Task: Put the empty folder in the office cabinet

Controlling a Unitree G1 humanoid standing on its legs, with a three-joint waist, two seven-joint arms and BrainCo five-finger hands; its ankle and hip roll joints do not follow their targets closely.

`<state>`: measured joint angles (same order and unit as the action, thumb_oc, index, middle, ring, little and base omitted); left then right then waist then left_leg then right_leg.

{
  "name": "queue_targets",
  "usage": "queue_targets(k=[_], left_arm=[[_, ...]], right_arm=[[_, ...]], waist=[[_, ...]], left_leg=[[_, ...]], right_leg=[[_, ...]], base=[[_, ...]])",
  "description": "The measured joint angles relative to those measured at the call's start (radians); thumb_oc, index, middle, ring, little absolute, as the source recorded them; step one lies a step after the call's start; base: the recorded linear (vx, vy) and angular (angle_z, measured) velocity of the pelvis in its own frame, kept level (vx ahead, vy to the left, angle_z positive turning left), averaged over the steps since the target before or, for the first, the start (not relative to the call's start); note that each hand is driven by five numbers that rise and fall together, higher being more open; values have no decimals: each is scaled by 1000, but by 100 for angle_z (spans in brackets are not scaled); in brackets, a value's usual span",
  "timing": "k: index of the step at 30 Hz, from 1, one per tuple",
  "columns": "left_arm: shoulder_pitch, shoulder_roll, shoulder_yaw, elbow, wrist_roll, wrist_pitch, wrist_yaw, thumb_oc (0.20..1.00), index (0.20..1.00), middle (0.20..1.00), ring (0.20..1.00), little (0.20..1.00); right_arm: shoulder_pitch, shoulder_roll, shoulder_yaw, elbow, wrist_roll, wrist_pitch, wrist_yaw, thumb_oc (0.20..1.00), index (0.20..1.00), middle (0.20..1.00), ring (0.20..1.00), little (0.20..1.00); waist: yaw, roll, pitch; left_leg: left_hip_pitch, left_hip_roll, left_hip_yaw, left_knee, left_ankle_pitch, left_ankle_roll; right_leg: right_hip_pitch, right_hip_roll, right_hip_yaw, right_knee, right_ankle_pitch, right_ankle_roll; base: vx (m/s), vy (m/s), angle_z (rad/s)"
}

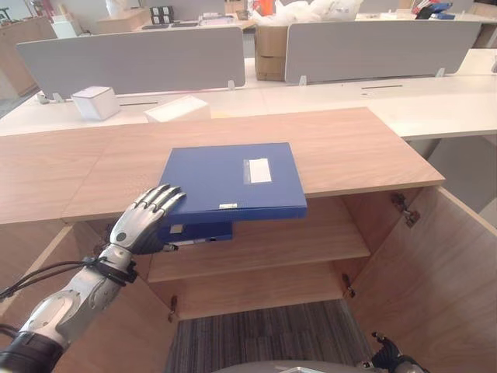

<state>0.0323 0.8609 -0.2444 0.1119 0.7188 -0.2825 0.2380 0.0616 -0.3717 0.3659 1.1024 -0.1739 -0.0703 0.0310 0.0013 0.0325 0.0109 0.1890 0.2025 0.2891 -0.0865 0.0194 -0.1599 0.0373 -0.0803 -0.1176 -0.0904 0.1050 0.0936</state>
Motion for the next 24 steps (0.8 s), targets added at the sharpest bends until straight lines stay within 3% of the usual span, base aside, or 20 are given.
queue_targets(k=[6,14,15,24], left_arm=[[-83,-21,-70,67,48,32,41,1000,1000,1000,1000,1000],[-190,-65,-154,149,94,73,100,1000,1000,1000,1000,1000],[-206,-71,-166,167,98,76,112,200,200,200,200,200],[-268,-102,-188,211,143,108,172,200,200,200,200,200]], right_arm=[[0,0,18,-1,0,-1,-1,1000,1000,1000,1000,1000],[-1,0,28,-4,0,-12,-3,1000,1000,1000,1000,1000],[-1,-1,29,-3,0,-11,-4,1000,1000,1000,1000,1000],[-1,-3,29,-3,0,-15,-12,1000,1000,1000,1000,1000]], waist=[[-24,-12,-12],[-24,-13,-15],[-30,-13,-15],[-44,-8,-18]], left_leg=[[3,0,7,0,-1,1],[7,-1,24,0,-3,1],[8,-1,25,4,-2,0],[5,-1,31,0,-11,6]], right_leg=[[-1,1,6,0,1,0],[-13,3,24,0,3,-3],[-15,4,25,0,7,-2],[-14,4,29,0,4,-7]], base=[[17,3,-3],[20,5,-7],[20,4,-6],[3,0,0]])
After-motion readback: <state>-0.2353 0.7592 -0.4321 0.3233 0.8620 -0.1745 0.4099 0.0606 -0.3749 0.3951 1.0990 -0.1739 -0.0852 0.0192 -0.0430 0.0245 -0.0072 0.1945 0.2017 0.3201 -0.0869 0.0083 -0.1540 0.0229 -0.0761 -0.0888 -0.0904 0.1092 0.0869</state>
